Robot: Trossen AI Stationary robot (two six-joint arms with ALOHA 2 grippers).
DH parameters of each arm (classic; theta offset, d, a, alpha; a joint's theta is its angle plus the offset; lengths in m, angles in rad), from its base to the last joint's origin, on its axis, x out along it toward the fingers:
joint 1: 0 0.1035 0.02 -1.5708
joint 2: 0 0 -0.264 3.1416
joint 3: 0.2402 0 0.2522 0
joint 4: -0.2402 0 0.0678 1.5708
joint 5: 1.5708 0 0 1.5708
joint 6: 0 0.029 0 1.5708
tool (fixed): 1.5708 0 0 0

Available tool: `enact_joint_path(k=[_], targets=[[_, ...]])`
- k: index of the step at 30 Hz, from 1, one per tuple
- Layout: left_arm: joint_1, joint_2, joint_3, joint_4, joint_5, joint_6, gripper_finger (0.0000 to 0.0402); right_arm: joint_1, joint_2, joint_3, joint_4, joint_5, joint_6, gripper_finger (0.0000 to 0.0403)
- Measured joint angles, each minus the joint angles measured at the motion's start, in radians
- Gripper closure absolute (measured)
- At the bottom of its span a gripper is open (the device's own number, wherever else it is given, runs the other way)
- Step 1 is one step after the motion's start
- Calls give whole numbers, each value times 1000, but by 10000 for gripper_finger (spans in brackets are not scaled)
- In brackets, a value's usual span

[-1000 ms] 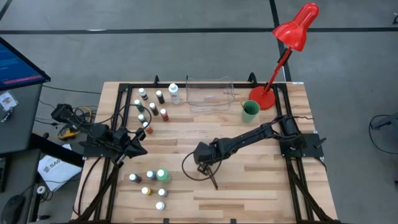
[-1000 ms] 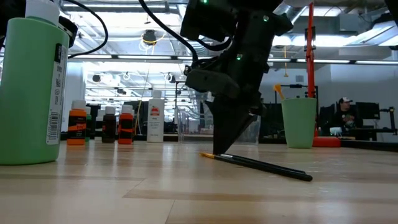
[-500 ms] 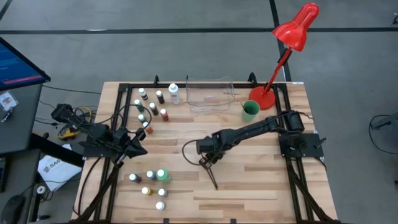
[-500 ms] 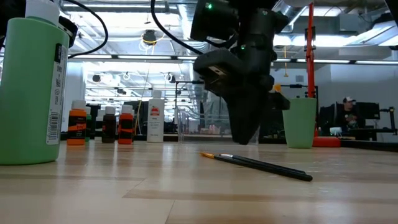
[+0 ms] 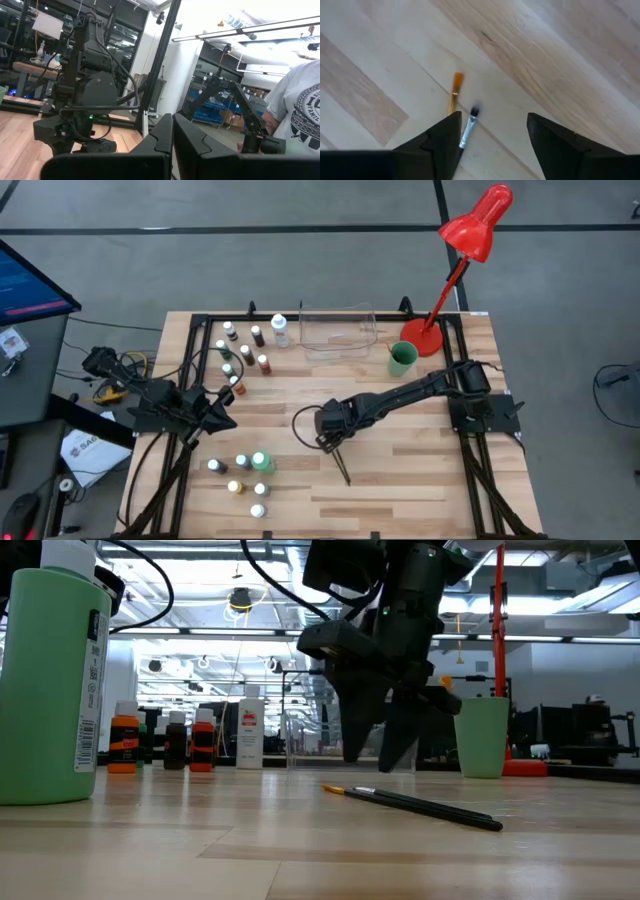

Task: Pick & Place Paint Supplies
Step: Put the silver paint brush into the green cup

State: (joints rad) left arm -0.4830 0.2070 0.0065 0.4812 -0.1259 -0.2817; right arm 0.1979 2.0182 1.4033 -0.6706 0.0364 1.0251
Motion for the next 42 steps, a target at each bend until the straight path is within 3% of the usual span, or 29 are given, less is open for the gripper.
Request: enact_joint_path(k=[11,25,42], targets=[[0,0,0,0,0,0,400,27,0,0,28,64,-2,223],[0,4,0,7,0,0,400,65,83,7,51,67,30,225],[0,5,0,10,0,0,400,62,92,5,13,73,23,313]])
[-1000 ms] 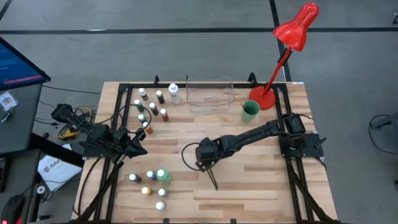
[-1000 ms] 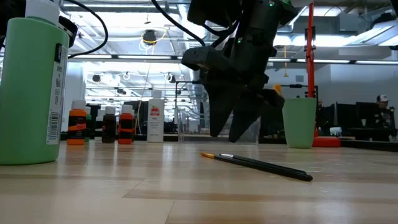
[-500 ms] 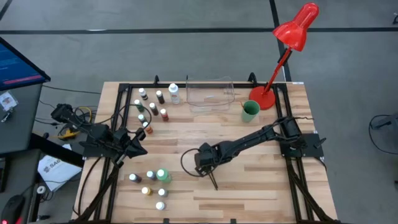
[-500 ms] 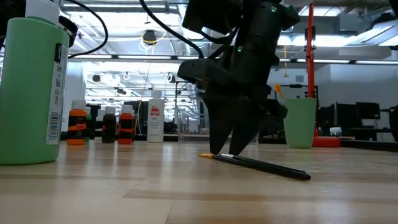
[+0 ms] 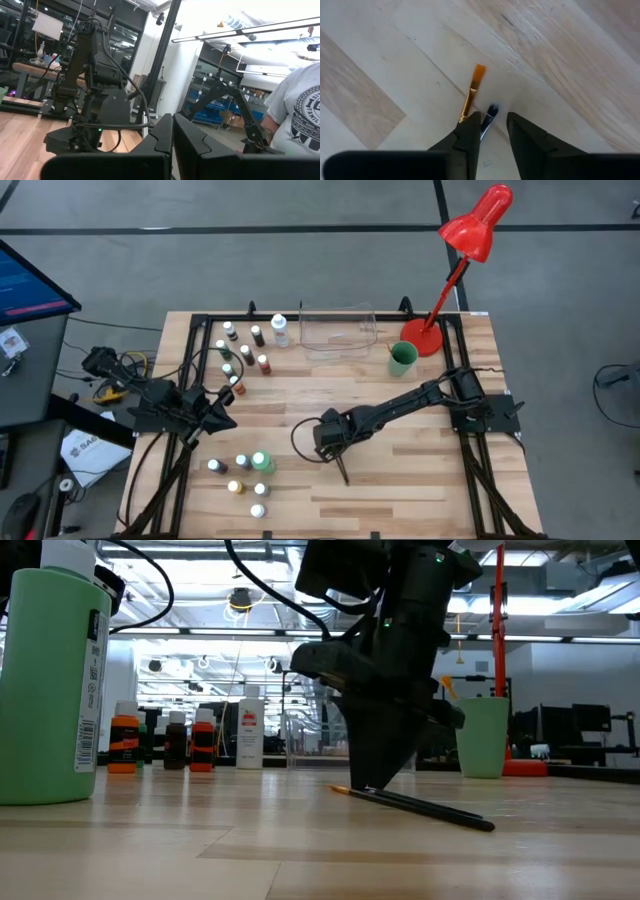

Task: Pick & Place Paint Supplies
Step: Put the silver paint brush into the green cup

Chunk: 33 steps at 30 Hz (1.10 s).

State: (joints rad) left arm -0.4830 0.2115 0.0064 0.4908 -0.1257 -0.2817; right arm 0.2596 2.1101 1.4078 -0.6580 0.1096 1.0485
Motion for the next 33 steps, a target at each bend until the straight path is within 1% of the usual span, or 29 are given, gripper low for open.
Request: enact_joint_path(k=[6,12,19,25,27,30,33], targets=[[0,0,0,1,0,0,400,-2,0,0,-23,11,0,342],[0,0,0,2,0,0,400,-17,-1,2,-90,14,-18,394],[0,0,0,3,0,0,400,-27,-12,0,-188,13,-51,400],[0,0,0,5,0,0,400,-37,-64,-12,-241,20,-64,403],[0,0,0,5,0,0,400,-41,-87,-13,-235,38,-64,402],[0,0,0,5,0,0,400,-48,-156,-9,-236,71,-77,402],[0,0,0,5,0,0,400,-55,-219,-8,-236,126,-83,402]])
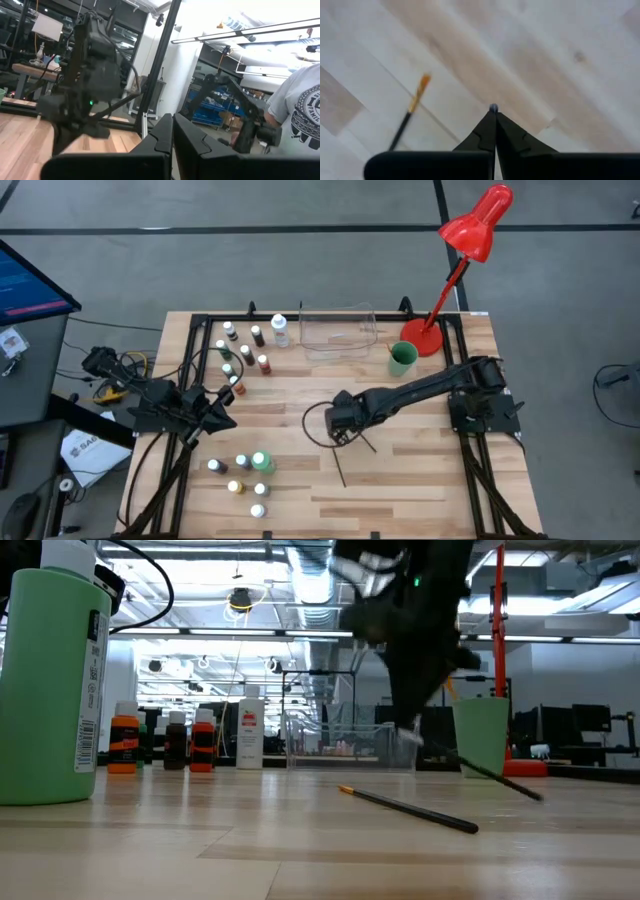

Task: Pick & Place Paint Supplies
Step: Put the silver paint brush into the green cup

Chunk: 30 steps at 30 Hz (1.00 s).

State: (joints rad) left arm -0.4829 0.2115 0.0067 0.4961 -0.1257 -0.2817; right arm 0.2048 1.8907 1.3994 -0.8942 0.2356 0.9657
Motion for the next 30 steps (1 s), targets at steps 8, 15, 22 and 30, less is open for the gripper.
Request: enact_joint_path(k=[8,15,22,30], targets=[[0,0,0,1,0,0,400,-43,-235,2,-63,256,-36,402],[0,0,0,2,0,0,400,-140,-422,2,-130,366,-123,402],[0,0,0,3,0,0,400,-214,-524,4,-159,350,-170,402],[0,0,0,4,0,0,400,-157,-341,-2,-166,222,-149,397]])
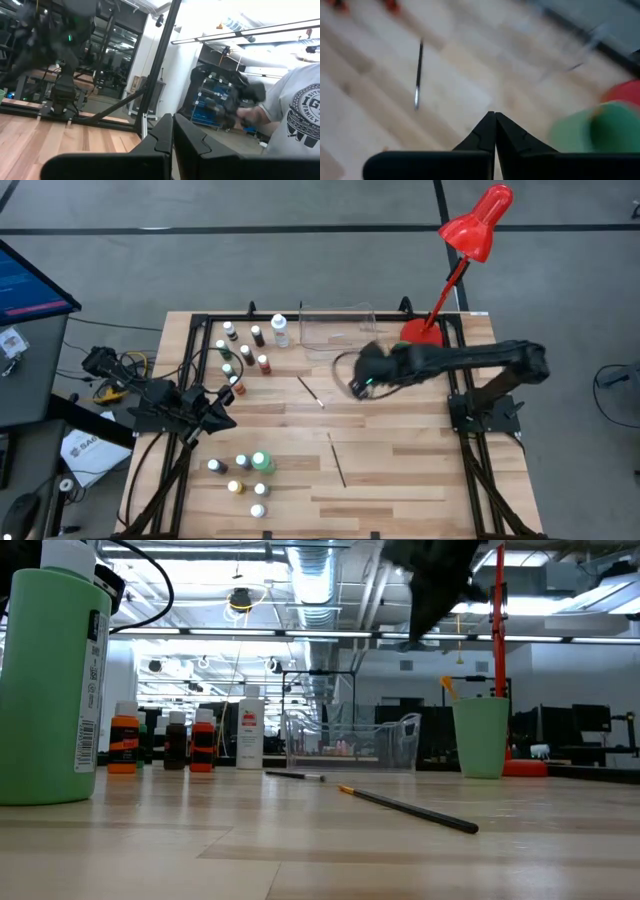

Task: Pick & Place Paint Supplies
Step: Put the silver paint brush into the green cup

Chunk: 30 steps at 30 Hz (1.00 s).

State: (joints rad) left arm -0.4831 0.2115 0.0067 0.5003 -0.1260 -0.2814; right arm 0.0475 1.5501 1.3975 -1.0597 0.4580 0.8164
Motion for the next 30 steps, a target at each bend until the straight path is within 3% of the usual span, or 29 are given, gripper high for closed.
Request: enact_joint_path(k=[7,12,16,30], targets=[[0,0,0,3,0,0,400,38,273,5,92,-224,3,311],[0,0,0,3,0,0,400,51,433,72,236,-280,-20,225],[0,0,0,5,0,0,400,52,544,191,260,-295,-57,183],[0,0,0,16,0,0,400,58,827,582,225,-349,-196,193]])
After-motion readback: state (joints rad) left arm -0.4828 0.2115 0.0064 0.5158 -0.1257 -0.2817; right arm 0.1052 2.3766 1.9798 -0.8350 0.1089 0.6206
